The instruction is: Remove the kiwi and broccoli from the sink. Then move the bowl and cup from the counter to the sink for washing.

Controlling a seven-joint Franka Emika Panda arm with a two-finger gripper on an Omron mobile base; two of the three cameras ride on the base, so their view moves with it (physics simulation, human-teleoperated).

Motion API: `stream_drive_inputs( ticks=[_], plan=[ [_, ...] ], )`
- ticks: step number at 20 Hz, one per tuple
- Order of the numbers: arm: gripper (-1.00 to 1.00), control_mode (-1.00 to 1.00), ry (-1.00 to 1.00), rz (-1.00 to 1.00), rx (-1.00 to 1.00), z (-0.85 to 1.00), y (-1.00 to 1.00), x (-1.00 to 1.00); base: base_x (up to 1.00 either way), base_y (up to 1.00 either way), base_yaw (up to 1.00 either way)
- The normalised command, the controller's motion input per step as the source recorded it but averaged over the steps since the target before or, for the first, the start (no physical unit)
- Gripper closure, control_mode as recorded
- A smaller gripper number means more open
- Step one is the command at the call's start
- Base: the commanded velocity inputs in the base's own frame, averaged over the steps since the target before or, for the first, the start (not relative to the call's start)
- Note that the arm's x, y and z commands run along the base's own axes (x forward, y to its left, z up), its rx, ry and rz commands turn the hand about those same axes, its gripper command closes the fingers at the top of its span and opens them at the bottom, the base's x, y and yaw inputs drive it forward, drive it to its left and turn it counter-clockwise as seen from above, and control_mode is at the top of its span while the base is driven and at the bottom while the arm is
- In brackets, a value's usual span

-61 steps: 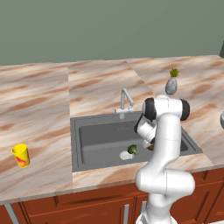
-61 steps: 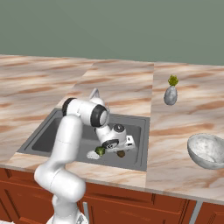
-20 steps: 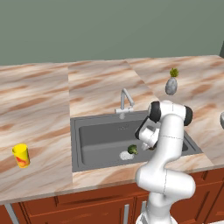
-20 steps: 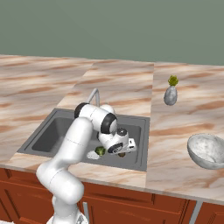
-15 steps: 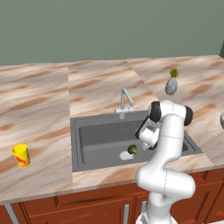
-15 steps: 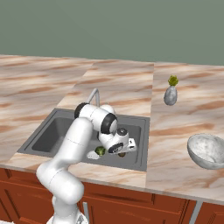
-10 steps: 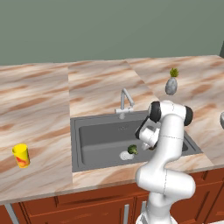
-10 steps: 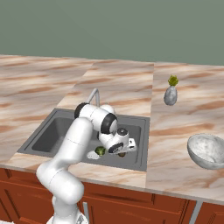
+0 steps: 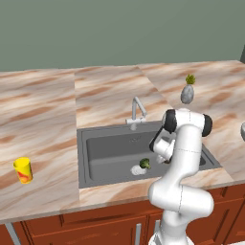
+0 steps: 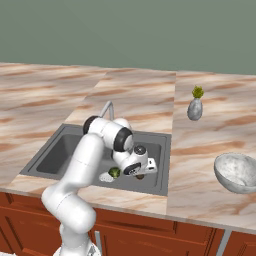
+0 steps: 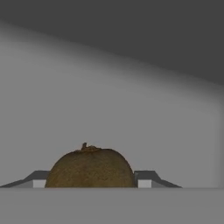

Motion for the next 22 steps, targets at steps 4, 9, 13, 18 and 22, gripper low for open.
stream_drive_inputs(
  ticks=[4, 9, 13, 18, 22],
  plan=[
    [1.00, -1.00, 0.00, -0.02, 0.00, 0.33, -0.06, -0.12, 0.00, 0.00, 0.00],
    [1.00, -1.00, 0.00, 0.00, 0.00, 0.41, -0.07, -0.13, 0.00, 0.00, 0.00],
    [1.00, -1.00, 0.00, 0.00, 0.00, 0.45, -0.04, -0.15, 0.00, 0.00, 0.00],
    [1.00, -1.00, 0.00, 0.00, 0.00, 0.46, -0.07, -0.17, 0.00, 0.00, 0.00],
    [1.00, -1.00, 0.00, 0.00, 0.00, 0.46, -0.06, -0.19, 0.00, 0.00, 0.00]
  ],
)
